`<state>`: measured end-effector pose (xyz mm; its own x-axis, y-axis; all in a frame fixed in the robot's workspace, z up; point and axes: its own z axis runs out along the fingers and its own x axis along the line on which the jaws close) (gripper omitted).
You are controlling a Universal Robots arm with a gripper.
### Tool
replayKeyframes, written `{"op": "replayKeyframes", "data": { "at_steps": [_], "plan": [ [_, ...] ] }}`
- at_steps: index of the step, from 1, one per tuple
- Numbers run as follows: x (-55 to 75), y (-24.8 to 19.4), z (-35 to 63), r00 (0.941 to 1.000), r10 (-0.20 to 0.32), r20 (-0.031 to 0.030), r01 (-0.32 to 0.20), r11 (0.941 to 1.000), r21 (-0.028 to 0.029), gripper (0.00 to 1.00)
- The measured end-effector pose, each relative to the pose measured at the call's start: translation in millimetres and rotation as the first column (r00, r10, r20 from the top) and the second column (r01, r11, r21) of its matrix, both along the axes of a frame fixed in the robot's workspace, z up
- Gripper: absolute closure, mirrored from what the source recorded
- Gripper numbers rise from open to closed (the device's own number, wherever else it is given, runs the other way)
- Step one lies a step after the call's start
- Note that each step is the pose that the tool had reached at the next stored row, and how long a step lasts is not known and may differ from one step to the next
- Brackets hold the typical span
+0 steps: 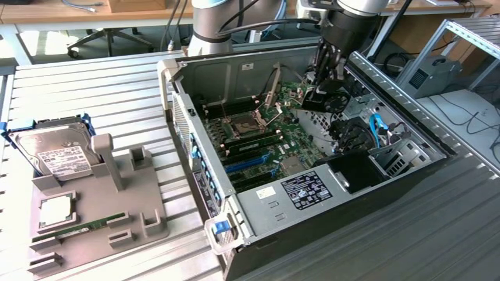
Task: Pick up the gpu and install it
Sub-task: 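Insert the gpu into the slot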
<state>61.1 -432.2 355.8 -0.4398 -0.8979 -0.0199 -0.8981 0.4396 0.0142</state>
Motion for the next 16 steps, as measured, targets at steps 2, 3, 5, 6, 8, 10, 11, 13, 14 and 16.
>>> {"op": "replayKeyframes", "data": {
  "at_steps": [2, 3, 5, 6, 8, 10, 11, 13, 14, 16],
  "plan": [
    [0.0, 0.0, 0.0, 1.0, 0.004, 0.0, -0.004, 1.0, -0.0001, 0.73],
    [0.0, 0.0, 0.0, 1.0, 0.006, 0.0, -0.006, 1.0, 0.0, 0.73],
    [0.0, 0.0, 0.0, 0.9999, 0.012, 0.0, -0.012, 0.9999, -0.0001, 0.73],
    [0.0, 0.0, 0.0, 0.9999, 0.015, 0.0, -0.015, 0.9999, -0.0001, 0.73],
    [0.0, 0.0, 0.0, 0.9998, 0.02, 0.0, -0.02, 0.9998, -0.0001, 0.73],
    [0.0, 0.0, 0.0, 0.9997, 0.024, 0.0, -0.024, 0.9997, 0.0, 0.73],
    [0.0, 0.0, 0.0, 0.9997, 0.026, 0.0, -0.026, 0.9997, -0.0001, 0.73],
    [0.0, 0.0, -0.1, 0.9995, 0.031, 0.0, -0.031, 0.9995, -0.0001, 0.73],
    [0.0, 0.0, -0.1, 0.9994, 0.033, 0.0, -0.033, 0.9994, -0.0001, 0.73],
    [0.0, 0.0, -0.1, 0.9993, 0.037, 0.0, -0.037, 0.9993, -0.0001, 0.73]
  ]
}}
